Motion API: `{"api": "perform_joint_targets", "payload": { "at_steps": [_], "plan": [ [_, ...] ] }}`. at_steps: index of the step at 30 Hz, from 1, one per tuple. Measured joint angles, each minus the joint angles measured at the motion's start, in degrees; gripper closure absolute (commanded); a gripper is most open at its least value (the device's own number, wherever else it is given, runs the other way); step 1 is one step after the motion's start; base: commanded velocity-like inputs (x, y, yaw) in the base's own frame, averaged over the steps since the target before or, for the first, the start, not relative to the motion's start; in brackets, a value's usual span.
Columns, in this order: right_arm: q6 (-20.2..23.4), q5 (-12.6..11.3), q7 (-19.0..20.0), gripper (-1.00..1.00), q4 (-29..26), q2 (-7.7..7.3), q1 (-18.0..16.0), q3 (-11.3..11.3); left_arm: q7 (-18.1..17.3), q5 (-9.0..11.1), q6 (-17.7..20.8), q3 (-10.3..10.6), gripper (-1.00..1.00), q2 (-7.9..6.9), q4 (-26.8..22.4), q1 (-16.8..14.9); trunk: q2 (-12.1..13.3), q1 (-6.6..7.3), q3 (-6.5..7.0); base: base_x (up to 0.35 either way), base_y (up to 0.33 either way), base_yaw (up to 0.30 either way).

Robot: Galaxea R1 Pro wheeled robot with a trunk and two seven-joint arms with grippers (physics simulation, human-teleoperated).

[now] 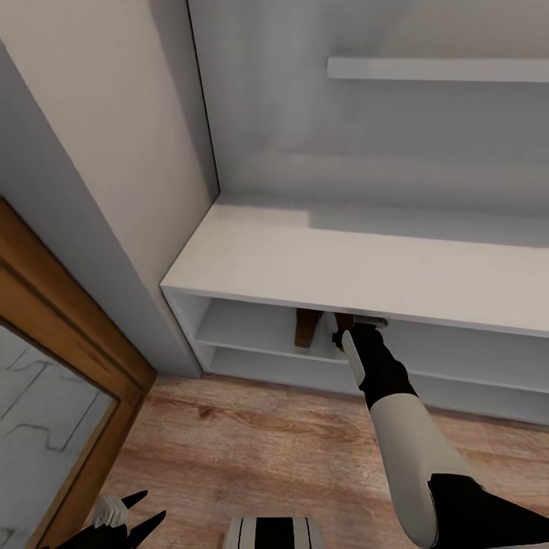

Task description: Pick up the two gym shoes and the two sandals from the corridor floor and place them onto the hallstand (shoe rack) in the corridor, making sure they are on the rack and not on the floor. Arrange them so the two gym shoes are next to each other and the two sandals are next to each other.

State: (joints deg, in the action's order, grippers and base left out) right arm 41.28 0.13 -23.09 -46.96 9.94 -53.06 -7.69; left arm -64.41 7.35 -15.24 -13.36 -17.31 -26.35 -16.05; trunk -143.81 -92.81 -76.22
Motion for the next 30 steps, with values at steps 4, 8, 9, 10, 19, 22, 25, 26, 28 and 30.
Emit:
{"api": "perform_joint_targets", "payload": {
  "at_steps": [4,8,9,10,19,22,25,26,28,30],
  "plan": [
    [0.0,0.0,0.0,1.00,0.0,0.00,0.0,0.0,0.0,0.0,-0.1,0.0,-1.00,0.00,0.0,0.0,0.0,-0.01,0.00,0.014,0.000,0.000],
    [0.0,-0.1,-0.1,-1.00,0.0,0.00,0.0,0.0,0.0,0.0,-0.1,-0.1,-1.00,0.00,0.0,0.0,0.0,-0.01,0.00,0.003,0.000,0.000],
    [0.0,-0.1,-0.1,-1.00,0.0,0.00,0.0,0.0,0.0,0.0,-0.1,-0.1,-1.00,0.00,0.0,0.0,0.0,-0.01,0.00,0.000,0.000,0.000],
    [0.0,-0.2,-0.1,-1.00,0.0,0.00,0.0,0.0,0.0,0.0,-0.1,-0.1,-1.00,0.00,0.0,0.0,0.0,-0.01,0.00,0.000,0.000,0.000],
    [0.0,-0.1,-0.1,-1.00,0.1,0.00,0.0,0.0,0.0,0.0,0.0,-0.1,-1.00,0.00,0.0,0.0,0.0,-0.01,0.00,0.000,0.000,0.000],
    [0.0,-0.1,-0.1,-1.00,0.1,0.00,0.0,0.0,0.0,0.0,0.0,-0.1,-1.00,0.00,0.0,0.0,0.0,-0.01,0.00,0.000,0.000,0.000],
    [0.0,-0.1,-0.1,-1.00,0.1,0.00,0.0,0.0,0.1,0.0,0.0,-0.1,-1.00,0.00,0.0,0.0,0.0,-0.01,0.00,0.000,0.000,0.000],
    [0.0,-0.1,-0.1,-1.00,0.1,0.00,0.0,0.0,0.1,0.0,0.0,-0.1,-1.00,0.00,0.0,0.0,0.0,-0.01,0.00,0.000,0.000,0.000],
    [0.0,-0.1,-0.1,-1.00,0.1,0.00,0.0,0.0,0.1,0.0,0.0,-0.1,-1.00,0.00,0.0,0.0,0.0,-0.01,0.00,0.000,0.000,0.000],
    [0.0,-0.1,-0.1,-1.00,0.1,0.00,0.0,0.0,0.1,0.0,0.0,-0.1,-1.00,0.00,0.0,0.0,0.0,-0.01,0.00,0.000,0.000,0.000]
  ]
}}
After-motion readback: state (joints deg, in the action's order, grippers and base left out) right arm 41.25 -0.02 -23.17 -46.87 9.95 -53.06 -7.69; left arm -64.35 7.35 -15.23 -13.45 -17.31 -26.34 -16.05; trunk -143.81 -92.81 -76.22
